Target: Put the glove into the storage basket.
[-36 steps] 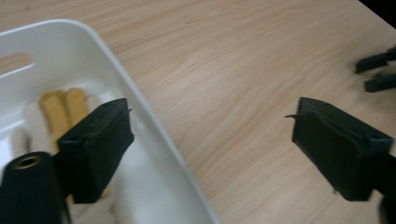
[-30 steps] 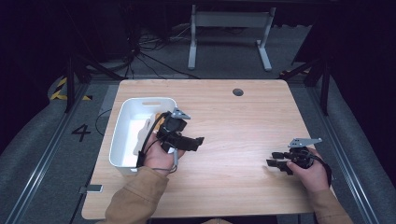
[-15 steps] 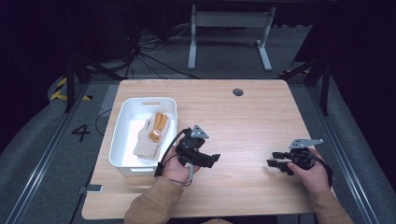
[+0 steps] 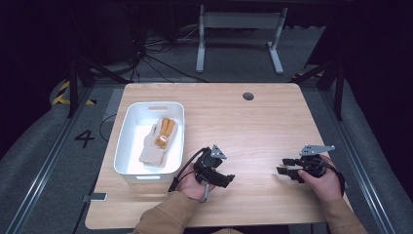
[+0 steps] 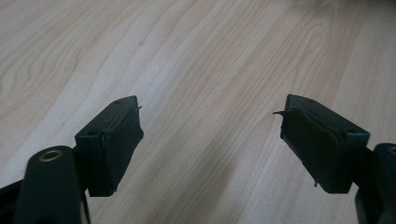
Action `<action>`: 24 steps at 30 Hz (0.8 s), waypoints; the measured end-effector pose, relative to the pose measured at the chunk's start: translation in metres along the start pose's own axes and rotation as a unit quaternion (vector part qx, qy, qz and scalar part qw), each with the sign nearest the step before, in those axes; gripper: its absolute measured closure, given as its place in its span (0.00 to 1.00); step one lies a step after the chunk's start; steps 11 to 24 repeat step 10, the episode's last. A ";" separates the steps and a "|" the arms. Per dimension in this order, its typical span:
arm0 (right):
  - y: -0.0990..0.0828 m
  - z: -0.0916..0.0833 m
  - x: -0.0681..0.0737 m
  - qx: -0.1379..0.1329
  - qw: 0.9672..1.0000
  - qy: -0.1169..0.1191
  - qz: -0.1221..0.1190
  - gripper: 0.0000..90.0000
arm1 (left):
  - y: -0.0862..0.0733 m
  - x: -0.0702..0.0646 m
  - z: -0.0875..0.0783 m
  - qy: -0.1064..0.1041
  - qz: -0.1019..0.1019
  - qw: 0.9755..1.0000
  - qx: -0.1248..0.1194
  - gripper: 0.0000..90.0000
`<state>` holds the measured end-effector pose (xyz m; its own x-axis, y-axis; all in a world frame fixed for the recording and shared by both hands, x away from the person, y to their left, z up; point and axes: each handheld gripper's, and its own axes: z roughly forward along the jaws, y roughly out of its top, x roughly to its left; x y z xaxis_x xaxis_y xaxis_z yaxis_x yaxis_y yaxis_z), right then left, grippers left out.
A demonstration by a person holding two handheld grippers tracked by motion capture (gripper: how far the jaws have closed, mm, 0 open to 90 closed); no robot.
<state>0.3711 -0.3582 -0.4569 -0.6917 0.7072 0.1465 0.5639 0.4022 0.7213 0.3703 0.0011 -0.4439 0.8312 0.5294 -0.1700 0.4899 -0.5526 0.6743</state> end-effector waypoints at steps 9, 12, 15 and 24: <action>0.001 0.002 0.000 -0.006 1.000 -0.002 -0.001 0.52 | -0.006 0.003 0.008 0.014 0.001 1.000 0.013 0.23; 0.001 0.002 0.001 -0.006 1.000 -0.003 -0.003 0.51 | -0.007 0.004 0.008 0.015 0.001 1.000 0.014 0.23; 0.001 0.002 0.001 -0.006 1.000 -0.003 -0.003 0.51 | -0.007 0.004 0.008 0.015 0.001 1.000 0.014 0.23; 0.001 0.002 0.001 -0.006 1.000 -0.003 -0.003 0.51 | -0.007 0.004 0.008 0.015 0.001 1.000 0.014 0.23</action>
